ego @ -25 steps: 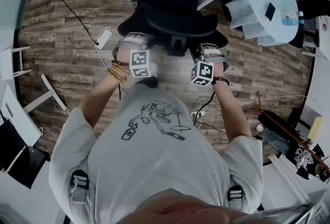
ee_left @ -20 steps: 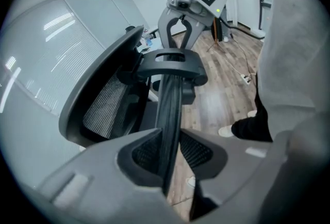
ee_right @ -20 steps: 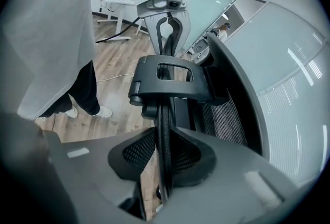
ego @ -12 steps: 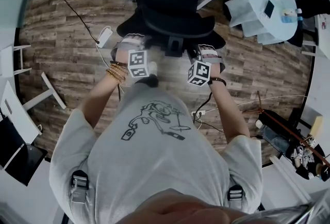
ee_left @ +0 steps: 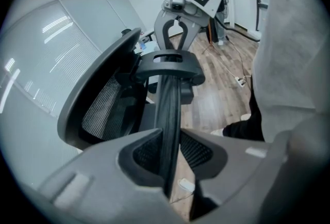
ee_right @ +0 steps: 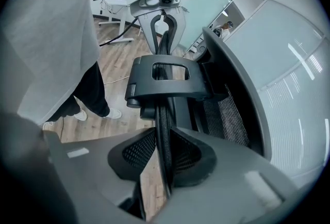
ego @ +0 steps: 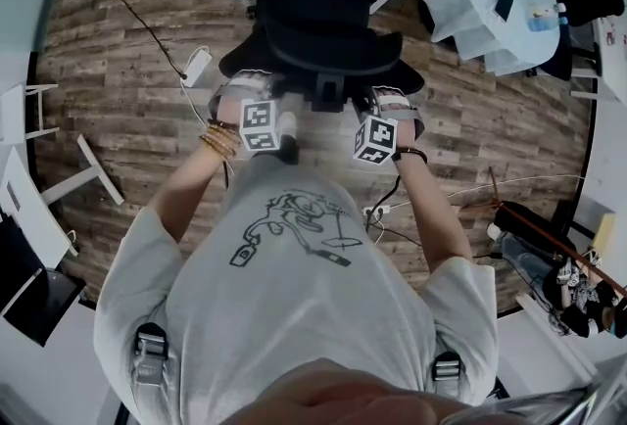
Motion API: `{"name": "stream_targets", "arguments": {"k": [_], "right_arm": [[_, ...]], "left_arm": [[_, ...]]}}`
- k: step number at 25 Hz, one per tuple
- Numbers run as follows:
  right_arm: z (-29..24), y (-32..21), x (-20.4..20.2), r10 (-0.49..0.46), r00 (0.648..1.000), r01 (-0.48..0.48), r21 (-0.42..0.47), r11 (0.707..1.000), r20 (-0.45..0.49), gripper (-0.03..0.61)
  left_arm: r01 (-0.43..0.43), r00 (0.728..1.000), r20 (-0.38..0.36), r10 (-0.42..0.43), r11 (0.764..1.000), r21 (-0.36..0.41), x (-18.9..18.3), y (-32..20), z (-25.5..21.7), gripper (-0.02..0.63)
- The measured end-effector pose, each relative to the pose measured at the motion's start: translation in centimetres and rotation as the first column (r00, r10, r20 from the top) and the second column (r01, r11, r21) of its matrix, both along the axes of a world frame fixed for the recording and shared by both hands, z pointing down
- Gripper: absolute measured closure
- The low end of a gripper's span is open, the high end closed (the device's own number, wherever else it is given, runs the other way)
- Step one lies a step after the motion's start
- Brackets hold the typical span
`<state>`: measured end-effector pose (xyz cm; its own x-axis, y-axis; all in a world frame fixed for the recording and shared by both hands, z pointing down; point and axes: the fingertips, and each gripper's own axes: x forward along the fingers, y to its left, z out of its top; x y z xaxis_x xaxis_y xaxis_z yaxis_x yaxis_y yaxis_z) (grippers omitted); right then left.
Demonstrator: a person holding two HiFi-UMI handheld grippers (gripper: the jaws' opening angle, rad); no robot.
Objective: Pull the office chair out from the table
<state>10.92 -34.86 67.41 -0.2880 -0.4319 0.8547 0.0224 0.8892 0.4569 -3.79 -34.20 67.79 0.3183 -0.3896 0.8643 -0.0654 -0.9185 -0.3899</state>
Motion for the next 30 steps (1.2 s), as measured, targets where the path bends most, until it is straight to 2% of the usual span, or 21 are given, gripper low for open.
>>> {"name": "stream_targets", "arguments": {"k": [16, 30], "right_arm": [[-0.4, 11.8, 1.7, 0.025, 0.998, -0.026, 0.021, 0.999, 0.054, 0.476], [-0.6, 22.8, 2.0, 0.038, 0.996, -0.04, 0.025, 0.999, 0.085, 0.474]], "left_arm": [[0.063, 0.997, 0.047, -0.062, 0.998, -0.023, 1.6, 11.5, -0.2, 0.514], [0.098, 0.994, 0.036, -0.098, 0.995, 0.001, 2.0, 22.0, -0.1, 0.512]]}}
